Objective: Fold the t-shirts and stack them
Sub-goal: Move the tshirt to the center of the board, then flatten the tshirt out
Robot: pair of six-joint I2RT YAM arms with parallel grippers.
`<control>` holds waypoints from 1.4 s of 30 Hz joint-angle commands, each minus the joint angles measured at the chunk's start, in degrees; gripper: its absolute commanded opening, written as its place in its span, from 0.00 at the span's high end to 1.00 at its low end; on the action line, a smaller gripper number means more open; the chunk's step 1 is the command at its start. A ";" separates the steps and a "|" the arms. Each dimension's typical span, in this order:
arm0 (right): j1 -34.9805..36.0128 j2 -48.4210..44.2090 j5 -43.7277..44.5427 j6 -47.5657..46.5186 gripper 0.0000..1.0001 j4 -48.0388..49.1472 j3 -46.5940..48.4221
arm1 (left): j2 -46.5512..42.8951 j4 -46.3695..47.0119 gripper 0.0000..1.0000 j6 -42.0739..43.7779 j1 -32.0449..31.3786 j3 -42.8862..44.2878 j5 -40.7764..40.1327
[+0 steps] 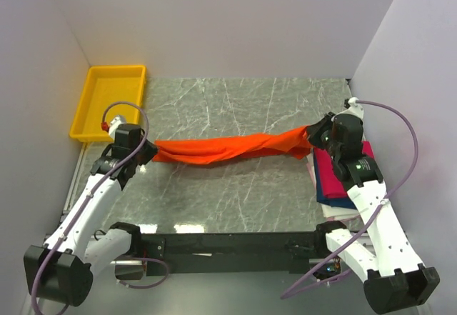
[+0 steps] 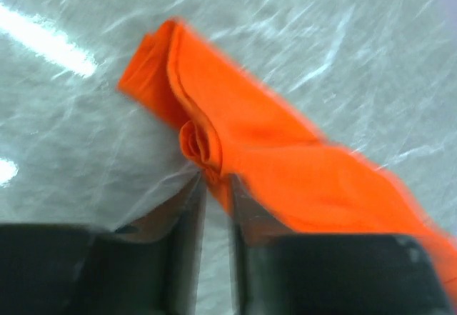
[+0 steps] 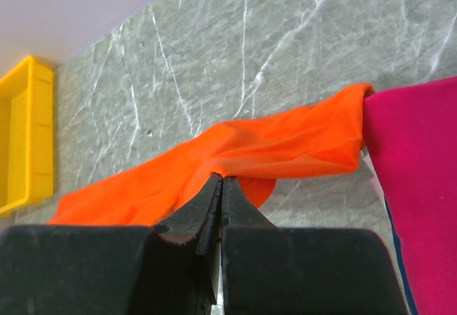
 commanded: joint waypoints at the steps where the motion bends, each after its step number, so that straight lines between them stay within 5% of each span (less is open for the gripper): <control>1: -0.84 -1.11 -1.67 -1.06 1.00 1.06 -2.01 | 0.24 -3.29 0.63 2.10 1.31 -4.01 5.14; 3: -1.54 -0.85 -3.08 -0.98 1.00 1.41 -3.24 | 0.50 -1.26 0.37 2.63 1.48 -6.20 8.22; 5: -1.89 -0.41 -4.04 -1.07 1.00 1.76 -3.69 | 0.24 -0.47 0.33 2.80 1.48 -7.00 8.76; 8: -2.16 0.12 -4.31 -1.33 1.00 2.03 -3.95 | 0.41 -0.73 0.37 2.63 1.40 -7.45 8.24; 13: -2.42 1.17 -4.58 -1.42 1.00 2.46 -4.04 | 1.55 0.32 0.68 1.14 1.40 -11.22 9.81; 20: -2.42 1.35 -4.84 -0.71 1.00 3.43 -4.83 | 2.25 4.36 0.69 -4.23 -0.71 -18.69 10.08; 24: -2.51 1.79 -6.24 -0.36 1.00 4.13 -4.92 | 4.71 8.22 0.54 -3.79 -0.80 -19.57 10.70; 29: -2.42 2.49 -7.12 -0.01 1.00 4.57 -5.09 | 8.31 12.71 0.52 -4.14 -0.80 -19.57 10.26; 34: -2.51 2.84 -7.30 -0.01 1.00 4.84 -5.18 | 12.09 14.47 0.63 -4.23 -0.80 -18.43 9.03; 35: -2.42 2.84 -7.21 -0.01 1.00 4.84 -5.01 | 13.14 14.39 0.70 -4.23 -0.80 -17.56 9.29; 36: -2.51 2.76 -7.13 -0.10 1.00 4.66 -4.92 | 13.42 13.43 0.93 -4.14 -0.80 -16.86 9.46; 37: -2.51 2.76 -6.95 -0.19 1.00 4.49 -4.66 | 13.42 12.72 0.99 -3.62 -0.80 -16.15 9.81; 42: -2.68 1.71 -6.33 -0.36 1.00 2.99 -2.28 | 6.14 5.35 0.99 -2.91 -0.71 -10.27 9.56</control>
